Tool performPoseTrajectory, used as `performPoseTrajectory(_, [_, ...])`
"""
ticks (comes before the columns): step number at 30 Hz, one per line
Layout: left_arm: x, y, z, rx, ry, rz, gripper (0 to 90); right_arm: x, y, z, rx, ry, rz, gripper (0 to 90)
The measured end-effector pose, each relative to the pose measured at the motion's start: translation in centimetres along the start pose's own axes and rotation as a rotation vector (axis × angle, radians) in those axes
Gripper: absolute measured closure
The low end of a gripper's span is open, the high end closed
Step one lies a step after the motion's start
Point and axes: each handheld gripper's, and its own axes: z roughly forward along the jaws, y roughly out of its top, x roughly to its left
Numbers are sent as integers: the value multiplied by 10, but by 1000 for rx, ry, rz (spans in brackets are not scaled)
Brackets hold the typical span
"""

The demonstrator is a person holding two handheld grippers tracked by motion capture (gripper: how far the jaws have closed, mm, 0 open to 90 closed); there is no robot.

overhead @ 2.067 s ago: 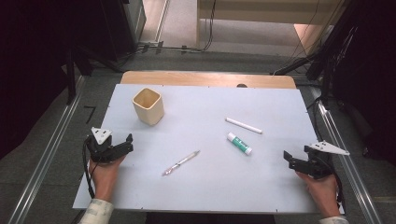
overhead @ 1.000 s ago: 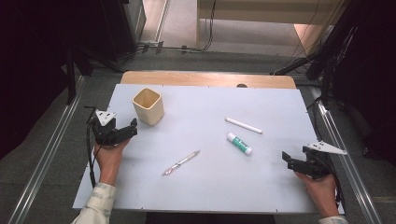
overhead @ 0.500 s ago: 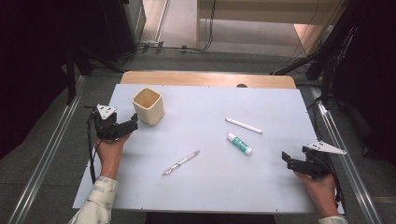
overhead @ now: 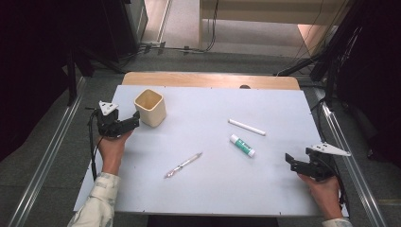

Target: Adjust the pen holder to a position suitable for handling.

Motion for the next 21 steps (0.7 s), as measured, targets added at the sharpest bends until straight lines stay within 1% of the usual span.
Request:
performPoseTrajectory(6, [0, 11, 5, 23, -11, 26, 180, 0, 0, 1, 1, 4, -3, 124])
performPoseTrajectory(12, [0, 17, 5, 10, -14, 23, 189, 0, 0, 0, -1, 3, -2, 125])
performPoseTrajectory(15, [1, 19, 6, 13, -14, 23, 190, 0, 0, 0, 0, 2, 0, 125])
performPoseTrajectory(16, [2, 20, 8, 15, -17, 16, 190, 0, 0, 0, 0, 1, 0, 126])
performPoseTrajectory(21, [3, 24, 9, 12, -23, 7, 200, 1, 1, 0, -3, 3, -4, 126])
